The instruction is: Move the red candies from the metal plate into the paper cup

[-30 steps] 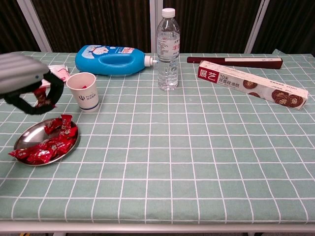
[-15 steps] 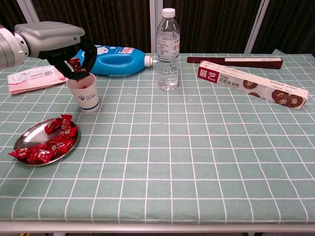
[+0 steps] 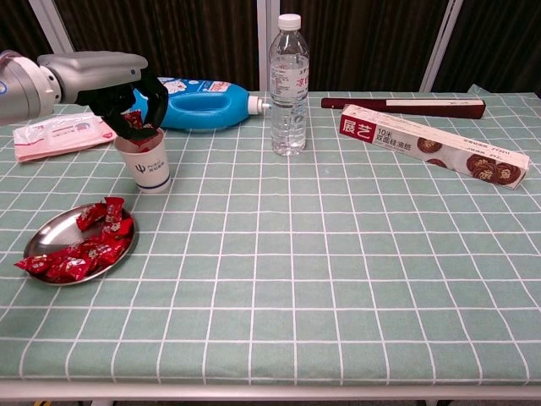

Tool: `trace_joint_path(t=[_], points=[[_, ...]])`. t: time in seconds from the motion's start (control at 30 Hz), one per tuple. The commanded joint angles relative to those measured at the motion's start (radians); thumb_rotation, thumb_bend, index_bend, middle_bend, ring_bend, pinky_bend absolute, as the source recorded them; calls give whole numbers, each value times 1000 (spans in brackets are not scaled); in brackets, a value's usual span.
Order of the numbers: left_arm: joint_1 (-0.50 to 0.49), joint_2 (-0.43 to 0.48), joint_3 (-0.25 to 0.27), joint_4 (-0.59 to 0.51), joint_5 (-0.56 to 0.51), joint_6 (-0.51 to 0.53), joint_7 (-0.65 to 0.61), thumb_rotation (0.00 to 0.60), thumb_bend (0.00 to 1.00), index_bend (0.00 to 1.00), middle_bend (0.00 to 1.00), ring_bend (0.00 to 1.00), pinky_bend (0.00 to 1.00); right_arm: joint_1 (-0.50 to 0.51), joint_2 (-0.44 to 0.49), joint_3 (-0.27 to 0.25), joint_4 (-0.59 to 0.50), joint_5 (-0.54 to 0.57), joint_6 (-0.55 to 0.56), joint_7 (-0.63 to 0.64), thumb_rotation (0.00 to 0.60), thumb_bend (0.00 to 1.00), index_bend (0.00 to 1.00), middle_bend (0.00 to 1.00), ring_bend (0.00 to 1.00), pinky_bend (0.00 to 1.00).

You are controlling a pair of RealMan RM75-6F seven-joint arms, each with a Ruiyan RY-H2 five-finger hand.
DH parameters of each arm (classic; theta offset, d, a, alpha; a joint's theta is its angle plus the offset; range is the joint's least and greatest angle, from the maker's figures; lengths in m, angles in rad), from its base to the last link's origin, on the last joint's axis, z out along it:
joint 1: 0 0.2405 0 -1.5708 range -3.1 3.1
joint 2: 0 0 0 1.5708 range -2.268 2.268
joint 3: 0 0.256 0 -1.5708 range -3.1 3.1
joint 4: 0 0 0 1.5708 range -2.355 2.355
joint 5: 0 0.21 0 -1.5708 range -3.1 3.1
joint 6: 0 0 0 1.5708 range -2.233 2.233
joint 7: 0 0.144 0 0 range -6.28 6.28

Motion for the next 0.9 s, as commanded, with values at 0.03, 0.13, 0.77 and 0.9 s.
trace_joint_path(t=[0.03,0.13,0.77,0.9], points=[[-4,-4,3,10,-6,-3,-2,600,402,622,683,899,1000,-1,0,0,-2,0,0,-1,600,33,0,120,0,316],[-6,-7,7,19,-10,0,-1,600,402,613,670,897,1000,-2,1,0,-4,2,0,-2,600,33,0,121,0,317],[-1,19,26,-16,-12,45,28,600,385,490,512,887,1000,-4,2,2,2,4,2,9,600,33,0,129,0,328],[47,59,25,-76,16,145,15,600,368,475,512,886,1000,-5,4,2,3,0,4,14,600,33,0,128,0,328]])
